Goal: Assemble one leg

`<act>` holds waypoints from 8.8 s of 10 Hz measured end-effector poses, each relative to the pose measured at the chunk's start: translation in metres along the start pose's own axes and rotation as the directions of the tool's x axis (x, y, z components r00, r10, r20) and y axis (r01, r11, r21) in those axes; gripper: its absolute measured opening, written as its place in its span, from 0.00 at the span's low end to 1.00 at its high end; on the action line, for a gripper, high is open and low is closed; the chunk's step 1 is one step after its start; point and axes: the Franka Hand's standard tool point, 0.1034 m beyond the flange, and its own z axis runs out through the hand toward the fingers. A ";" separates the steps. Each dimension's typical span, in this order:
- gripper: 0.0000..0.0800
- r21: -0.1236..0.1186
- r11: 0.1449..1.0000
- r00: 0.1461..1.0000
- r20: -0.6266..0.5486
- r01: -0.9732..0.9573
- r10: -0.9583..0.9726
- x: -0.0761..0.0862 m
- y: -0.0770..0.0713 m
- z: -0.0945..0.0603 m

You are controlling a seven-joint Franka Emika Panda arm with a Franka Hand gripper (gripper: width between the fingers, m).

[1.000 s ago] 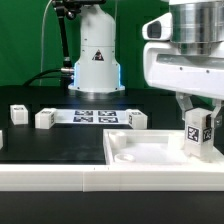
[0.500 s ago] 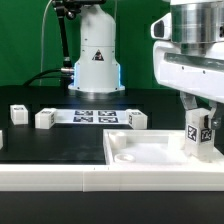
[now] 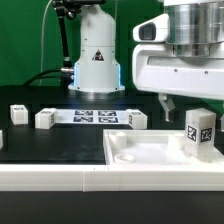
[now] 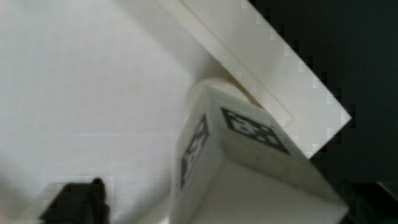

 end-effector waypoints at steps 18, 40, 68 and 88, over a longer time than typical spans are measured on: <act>0.36 -0.036 0.862 0.862 -0.032 0.505 -0.506 0.000 -0.005 -0.001; 0.81 0.001 1.000 0.998 -0.067 0.017 -0.017 -0.001 -0.006 0.001; 0.36 0.027 0.882 0.877 -0.100 -0.470 0.470 0.002 -0.002 0.004; 0.81 -0.058 0.859 0.855 -0.084 0.509 -0.512 -0.007 -0.012 0.006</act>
Offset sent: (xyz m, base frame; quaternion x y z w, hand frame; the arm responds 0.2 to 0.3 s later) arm 0.0017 0.0055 0.0025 -0.0114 -0.0063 -0.2383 0.9711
